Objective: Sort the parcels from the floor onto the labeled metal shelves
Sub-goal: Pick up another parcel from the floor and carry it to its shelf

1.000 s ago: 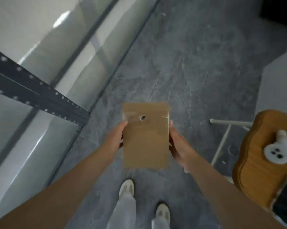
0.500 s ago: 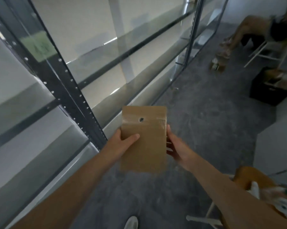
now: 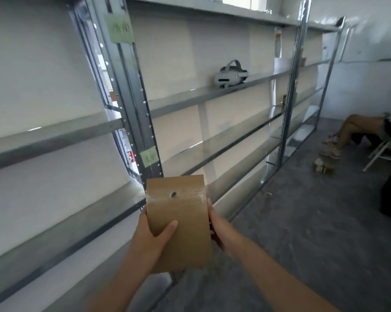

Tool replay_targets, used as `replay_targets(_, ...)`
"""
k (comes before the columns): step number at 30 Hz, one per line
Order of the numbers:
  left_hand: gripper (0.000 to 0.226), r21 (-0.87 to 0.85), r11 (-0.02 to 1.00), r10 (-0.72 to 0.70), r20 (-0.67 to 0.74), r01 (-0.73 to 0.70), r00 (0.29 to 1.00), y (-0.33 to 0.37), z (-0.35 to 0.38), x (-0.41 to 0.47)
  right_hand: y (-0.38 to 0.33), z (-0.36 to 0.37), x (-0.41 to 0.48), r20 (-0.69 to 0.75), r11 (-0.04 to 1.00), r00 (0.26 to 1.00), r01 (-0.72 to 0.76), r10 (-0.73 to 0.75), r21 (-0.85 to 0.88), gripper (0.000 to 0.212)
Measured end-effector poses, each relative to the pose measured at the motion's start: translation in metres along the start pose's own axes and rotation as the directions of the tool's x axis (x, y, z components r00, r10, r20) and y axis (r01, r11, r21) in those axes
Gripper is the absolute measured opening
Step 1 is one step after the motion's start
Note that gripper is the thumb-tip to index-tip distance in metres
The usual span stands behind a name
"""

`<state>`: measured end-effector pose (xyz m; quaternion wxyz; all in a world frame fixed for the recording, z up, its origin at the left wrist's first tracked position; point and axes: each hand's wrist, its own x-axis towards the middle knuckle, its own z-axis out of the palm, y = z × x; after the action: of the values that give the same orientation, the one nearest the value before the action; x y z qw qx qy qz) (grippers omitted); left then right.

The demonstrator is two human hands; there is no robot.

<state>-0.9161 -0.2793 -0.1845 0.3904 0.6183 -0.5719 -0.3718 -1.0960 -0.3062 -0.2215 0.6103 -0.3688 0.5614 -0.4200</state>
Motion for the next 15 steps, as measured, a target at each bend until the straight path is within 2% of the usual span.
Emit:
replay_targets(6,0.080,-0.093,0.996,-0.012,-0.150,-0.002,0.989,-0.001,-0.084,-0.020,-0.044,0.086,-0.022,0.154,0.985,0.986,0.085,-0.062,-0.150,0.069)
replay_targets(9,0.081,-0.087,0.996,0.014,-0.216,-0.034,0.976,-0.005,-0.136,-0.030,-0.055,0.138,-0.031,0.199,0.989,0.979,0.074,-0.047,-0.129,0.077)
replay_targets(15,0.078,-0.075,0.991,0.076,-0.363,-0.110,0.929,-0.025,-0.239,-0.069,-0.053,0.248,-0.065,0.328,0.991,0.938,0.131,-0.111,-0.040,0.066)
